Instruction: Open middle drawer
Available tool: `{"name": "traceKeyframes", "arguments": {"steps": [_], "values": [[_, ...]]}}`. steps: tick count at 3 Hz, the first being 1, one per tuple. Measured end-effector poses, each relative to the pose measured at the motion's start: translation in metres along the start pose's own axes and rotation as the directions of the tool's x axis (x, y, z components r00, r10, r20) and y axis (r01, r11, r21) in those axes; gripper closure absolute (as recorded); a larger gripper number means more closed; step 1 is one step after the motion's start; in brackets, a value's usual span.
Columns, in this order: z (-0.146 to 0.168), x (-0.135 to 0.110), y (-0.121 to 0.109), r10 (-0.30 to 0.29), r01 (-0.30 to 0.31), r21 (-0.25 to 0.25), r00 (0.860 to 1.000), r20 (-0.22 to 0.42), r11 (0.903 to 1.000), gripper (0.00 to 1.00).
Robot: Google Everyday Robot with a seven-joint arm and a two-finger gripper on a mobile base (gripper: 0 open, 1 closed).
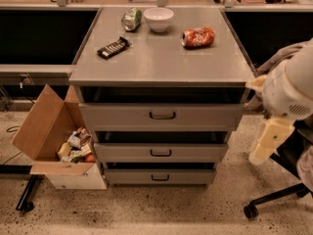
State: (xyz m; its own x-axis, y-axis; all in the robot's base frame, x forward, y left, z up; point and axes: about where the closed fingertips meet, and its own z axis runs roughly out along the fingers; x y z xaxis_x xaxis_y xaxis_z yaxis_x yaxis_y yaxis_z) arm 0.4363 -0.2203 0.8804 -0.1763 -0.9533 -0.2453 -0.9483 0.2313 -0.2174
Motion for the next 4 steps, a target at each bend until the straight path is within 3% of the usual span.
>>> {"name": "traceKeyframes", "arguments": {"steps": [1,2,3,4], "values": [[0.098,0.009,0.024,-0.044,0.045,-0.081,0.999,0.005,0.9957,0.00],[0.154,0.007,0.035,-0.063,0.060,-0.132,0.998,-0.016,0.9895,0.00],[0.154,0.007,0.035,-0.063,0.060,-0.132,0.998,-0.016,0.9895,0.00],[0.192,0.012,0.034,-0.090,0.086,-0.136,0.996,-0.025,0.9870,0.00]]}}
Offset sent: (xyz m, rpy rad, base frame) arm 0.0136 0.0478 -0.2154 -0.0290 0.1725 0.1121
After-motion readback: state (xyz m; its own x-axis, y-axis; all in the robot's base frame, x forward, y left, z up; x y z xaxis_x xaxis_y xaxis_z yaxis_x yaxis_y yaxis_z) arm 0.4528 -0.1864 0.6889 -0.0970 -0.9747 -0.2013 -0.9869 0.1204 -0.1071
